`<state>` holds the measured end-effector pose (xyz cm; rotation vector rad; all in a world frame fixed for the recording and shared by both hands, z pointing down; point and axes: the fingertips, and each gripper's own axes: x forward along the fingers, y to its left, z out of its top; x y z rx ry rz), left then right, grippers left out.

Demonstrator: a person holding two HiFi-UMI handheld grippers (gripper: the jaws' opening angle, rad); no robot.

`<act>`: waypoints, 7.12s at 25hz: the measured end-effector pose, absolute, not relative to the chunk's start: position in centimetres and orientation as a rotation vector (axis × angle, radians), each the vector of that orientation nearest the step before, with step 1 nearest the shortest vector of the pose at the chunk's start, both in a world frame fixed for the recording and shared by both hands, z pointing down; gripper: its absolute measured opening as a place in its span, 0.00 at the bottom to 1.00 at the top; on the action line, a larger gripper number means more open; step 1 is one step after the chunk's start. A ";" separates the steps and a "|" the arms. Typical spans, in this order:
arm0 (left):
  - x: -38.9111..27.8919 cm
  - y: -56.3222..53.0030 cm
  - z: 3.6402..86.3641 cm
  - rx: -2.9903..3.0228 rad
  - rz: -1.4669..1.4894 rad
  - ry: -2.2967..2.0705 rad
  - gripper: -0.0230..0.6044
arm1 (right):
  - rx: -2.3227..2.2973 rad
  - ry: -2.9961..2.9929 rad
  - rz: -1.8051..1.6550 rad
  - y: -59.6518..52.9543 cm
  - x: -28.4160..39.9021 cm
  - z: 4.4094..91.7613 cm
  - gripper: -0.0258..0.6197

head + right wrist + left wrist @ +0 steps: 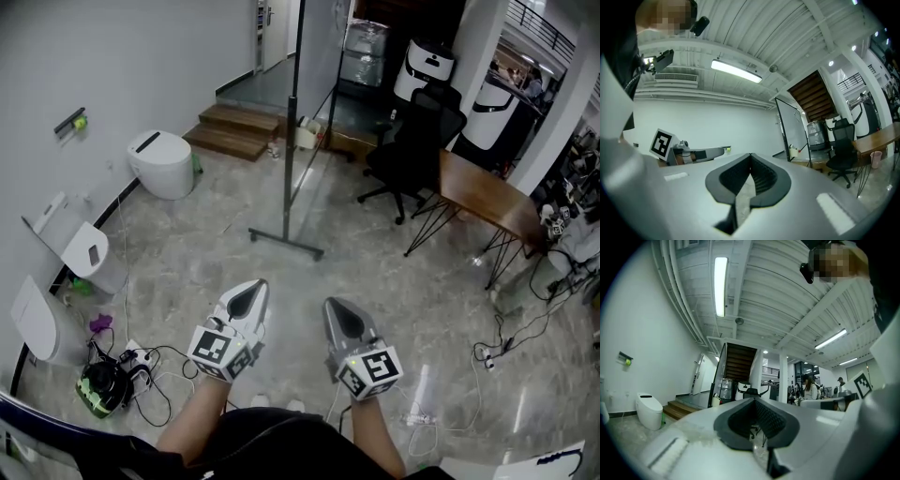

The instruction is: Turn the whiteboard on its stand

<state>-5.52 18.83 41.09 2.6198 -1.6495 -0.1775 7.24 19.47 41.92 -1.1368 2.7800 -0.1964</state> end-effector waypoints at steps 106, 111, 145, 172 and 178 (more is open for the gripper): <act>-11.4 -40.3 41.3 2.756 0.036 -1.715 0.05 | -1.260 2.809 -0.050 -33.0 -1.6 41.2 0.05; -12.8 -45.5 41.0 2.709 0.067 -1.793 0.10 | -1.235 2.805 -0.048 -35.7 -2.7 40.6 0.05; -18.3 -64.9 46.8 2.356 0.209 -2.001 0.45 | -1.348 2.787 -0.085 -39.1 -1.2 43.0 0.05; -17.5 -65.2 48.2 2.311 0.224 -1.937 0.32 | -1.464 2.733 -0.127 -36.8 2.8 44.9 0.05; -18.8 -63.8 48.5 2.298 0.213 -1.939 0.32 | -1.457 2.722 -0.116 -36.2 1.7 44.5 0.05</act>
